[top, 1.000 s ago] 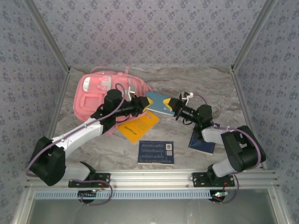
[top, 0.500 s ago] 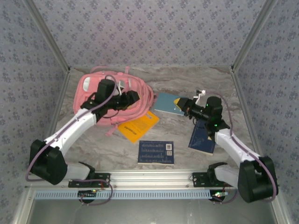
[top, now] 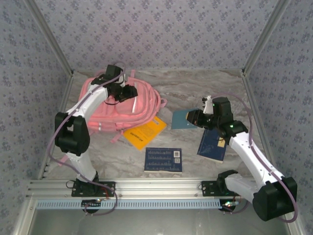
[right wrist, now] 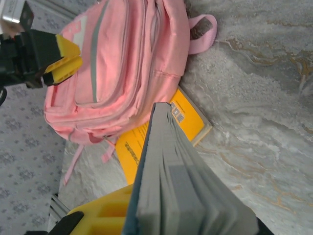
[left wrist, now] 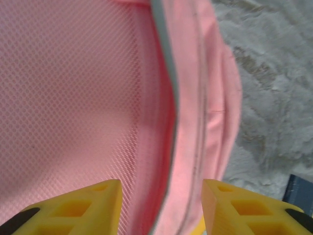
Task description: Pack books, pencil case, and school supplies into a backpack
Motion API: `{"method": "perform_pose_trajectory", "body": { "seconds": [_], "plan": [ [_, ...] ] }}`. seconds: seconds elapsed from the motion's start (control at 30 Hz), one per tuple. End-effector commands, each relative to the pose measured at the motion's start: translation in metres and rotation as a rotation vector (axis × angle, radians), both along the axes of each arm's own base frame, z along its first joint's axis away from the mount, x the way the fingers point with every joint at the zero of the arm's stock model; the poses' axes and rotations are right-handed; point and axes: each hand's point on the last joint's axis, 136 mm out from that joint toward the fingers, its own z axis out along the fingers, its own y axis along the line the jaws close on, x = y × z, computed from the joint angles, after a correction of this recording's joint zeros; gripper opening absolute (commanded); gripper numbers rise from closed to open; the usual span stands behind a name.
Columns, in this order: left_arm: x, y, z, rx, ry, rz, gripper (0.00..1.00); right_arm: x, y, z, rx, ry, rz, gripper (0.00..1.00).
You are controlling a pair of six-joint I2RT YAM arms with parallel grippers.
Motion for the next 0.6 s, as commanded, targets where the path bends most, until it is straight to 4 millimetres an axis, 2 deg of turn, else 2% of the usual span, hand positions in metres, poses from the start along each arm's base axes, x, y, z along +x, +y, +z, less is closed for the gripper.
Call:
{"method": "perform_pose_trajectory", "body": {
  "seconds": [0.0, 0.2, 0.47, 0.57],
  "plan": [
    [0.002, -0.004, 0.007, -0.001, 0.0, -0.061, 0.44, -0.007, 0.002, 0.014, -0.005, -0.051, 0.059, 0.0],
    [0.013, -0.017, -0.007, -0.047, 0.031, -0.088, 0.34, -0.005, 0.007, 0.005, 0.016, -0.021, 0.074, 0.0],
    [0.022, -0.034, -0.014, -0.092, 0.042, -0.123, 0.21, -0.001, 0.01, -0.01, 0.019, 0.021, 0.083, 0.0],
    [0.023, -0.045, -0.016, -0.107, 0.045, -0.154, 0.19, 0.003, 0.011, -0.017, 0.014, 0.029, 0.082, 0.0]
  ]
}}
